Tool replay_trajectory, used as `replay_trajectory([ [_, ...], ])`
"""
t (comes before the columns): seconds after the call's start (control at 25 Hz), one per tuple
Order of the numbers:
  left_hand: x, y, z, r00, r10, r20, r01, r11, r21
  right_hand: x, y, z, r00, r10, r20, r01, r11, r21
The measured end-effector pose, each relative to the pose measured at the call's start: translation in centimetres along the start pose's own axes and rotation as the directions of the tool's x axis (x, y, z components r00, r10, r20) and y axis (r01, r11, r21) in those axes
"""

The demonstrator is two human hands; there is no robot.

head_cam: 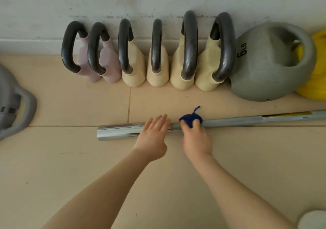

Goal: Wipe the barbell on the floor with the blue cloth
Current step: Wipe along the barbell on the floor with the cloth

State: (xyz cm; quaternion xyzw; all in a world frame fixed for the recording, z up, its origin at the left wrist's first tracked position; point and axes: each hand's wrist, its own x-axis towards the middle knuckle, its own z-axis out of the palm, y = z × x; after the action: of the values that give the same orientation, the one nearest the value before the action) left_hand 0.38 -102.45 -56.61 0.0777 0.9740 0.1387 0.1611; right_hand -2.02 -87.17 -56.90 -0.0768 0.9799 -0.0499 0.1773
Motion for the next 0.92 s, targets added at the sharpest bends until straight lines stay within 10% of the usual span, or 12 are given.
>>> replay_trajectory([
  [0.16,0.6,0.1,0.5,0.999,0.031,0.019,-0.033,0.992,0.120,0.3,3.6,-0.7,0.972,-0.226,0.057,0.232,0.963,-0.138],
  [0.36,0.8,0.9,-0.1,0.999,-0.028,0.042,0.022,0.991,0.132,0.9,11.0,-3.0,0.968,0.248,-0.040,-0.251,0.948,-0.197],
  [0.56,1.8,2.2,0.1,0.989,-0.145,-0.011,0.145,0.971,0.188,0.4,11.5,-2.7,0.996,-0.072,0.049,0.079,0.987,-0.142],
  [0.76,1.2,4.6,0.4,0.978,-0.206,0.038,0.190,0.950,0.248,1.3,18.1,-4.4,0.949,0.309,-0.062,-0.314,0.944,-0.097],
  [0.92,3.0,10.7,1.6,0.997,0.057,0.047,-0.064,0.985,0.163,-1.1,14.1,-2.4,0.995,-0.071,0.063,0.078,0.992,-0.103],
])
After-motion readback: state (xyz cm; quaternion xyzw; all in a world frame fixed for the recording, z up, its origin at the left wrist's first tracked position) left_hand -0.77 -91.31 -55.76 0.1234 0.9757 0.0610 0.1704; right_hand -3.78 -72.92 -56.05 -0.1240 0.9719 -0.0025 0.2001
